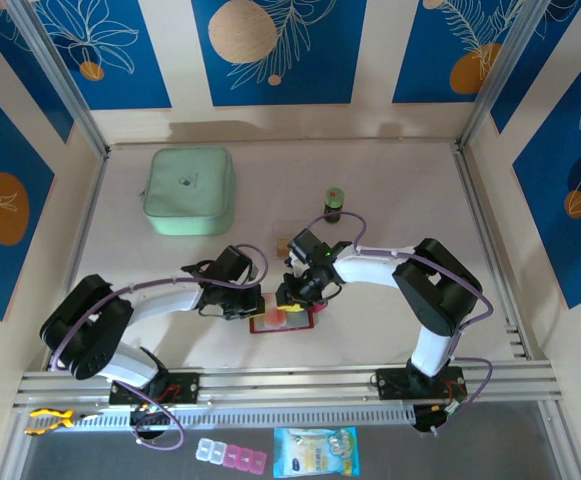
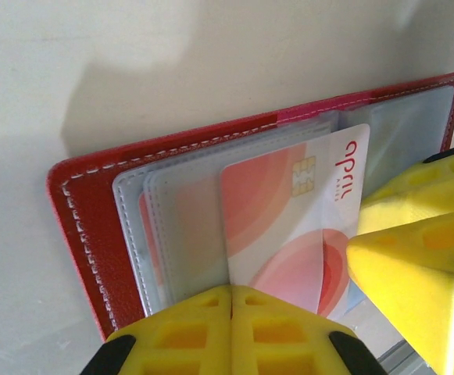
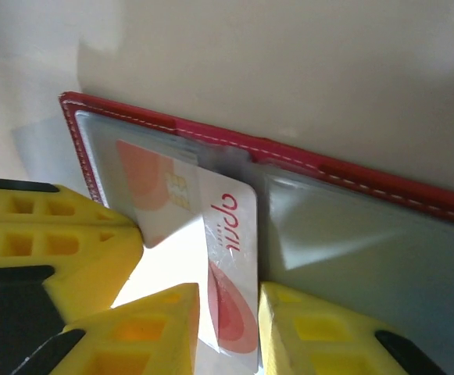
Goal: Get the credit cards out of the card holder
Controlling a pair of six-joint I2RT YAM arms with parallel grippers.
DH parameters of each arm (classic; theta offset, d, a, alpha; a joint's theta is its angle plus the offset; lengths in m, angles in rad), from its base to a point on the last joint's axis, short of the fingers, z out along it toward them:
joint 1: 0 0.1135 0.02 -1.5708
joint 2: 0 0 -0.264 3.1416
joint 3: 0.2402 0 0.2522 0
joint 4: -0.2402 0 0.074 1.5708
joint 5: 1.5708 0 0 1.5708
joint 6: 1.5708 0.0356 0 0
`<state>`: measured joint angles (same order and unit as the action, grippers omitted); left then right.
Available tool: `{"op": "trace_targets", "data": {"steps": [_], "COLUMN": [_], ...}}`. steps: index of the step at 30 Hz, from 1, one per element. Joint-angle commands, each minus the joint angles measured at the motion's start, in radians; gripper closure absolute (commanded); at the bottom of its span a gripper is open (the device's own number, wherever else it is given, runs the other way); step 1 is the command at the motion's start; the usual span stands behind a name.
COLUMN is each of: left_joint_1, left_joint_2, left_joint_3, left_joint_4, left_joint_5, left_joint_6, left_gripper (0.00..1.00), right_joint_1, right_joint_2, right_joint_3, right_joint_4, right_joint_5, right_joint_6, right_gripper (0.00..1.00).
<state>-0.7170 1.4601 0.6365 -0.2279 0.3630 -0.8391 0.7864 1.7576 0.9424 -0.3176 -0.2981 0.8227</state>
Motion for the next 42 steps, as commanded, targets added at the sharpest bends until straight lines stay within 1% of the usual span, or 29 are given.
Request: {"op": "trace_targets", "data": {"steps": [1,12,16,17,20,21,35,39,42], "left_joint_1": [-0.009,-0.01,-0.009,-0.009,-0.009,-0.009,-0.009,-0.009,-0.009], "left_joint_2": [0.014,0.011,0.007,0.006,0.007,0.006,0.008,0.006,0.008], "left_joint_3": [-0.012,-0.011,-0.011,-0.013,-0.014,-0.014,-0.012,-0.011,-0.012], "left_joint_4": [-0.027,-0.028,-0.029,-0.03,-0.029,-0.029,-0.033,-0.034,-0.033], "left_joint_5": [-0.012,-0.014,-0.015,-0.015,-0.015,-0.016,-0.014,-0.016,-0.017], "left_joint_6": [0.001,-0.001,-0.001,0.0,-0.001,-0.001,0.001,0.002,0.003], "left_gripper": [0.94,0.94,0.94,0.94,0.94,0.94,0.95,0.95,0.94], "right_joint_1": [0.008,0.014,0.013,0.013,0.011,0.01,-0.012,-0.016,-0.017], "right_joint_2": [0.002,-0.011,-0.019,-0.023,-0.033,-0.036,-0.022,-0.028,-0.044], "right_joint_3": [0.001,-0.001,-0.001,-0.002,-0.004,-0.005,-0.027,-0.034,-0.043], "right_joint_4": [0.031,0.038,0.031,0.031,0.035,0.035,0.095,0.097,0.096], "right_joint_5": [-0.05,-0.059,-0.05,-0.048,-0.045,-0.044,-0.065,-0.065,-0.067], "right_joint_6": [0.024,0.031,0.026,0.025,0.023,0.022,0.024,0.027,0.025], "right_gripper": [0.73,0.78,0.78,0.78,0.7,0.69,0.69,0.7,0.75]}}
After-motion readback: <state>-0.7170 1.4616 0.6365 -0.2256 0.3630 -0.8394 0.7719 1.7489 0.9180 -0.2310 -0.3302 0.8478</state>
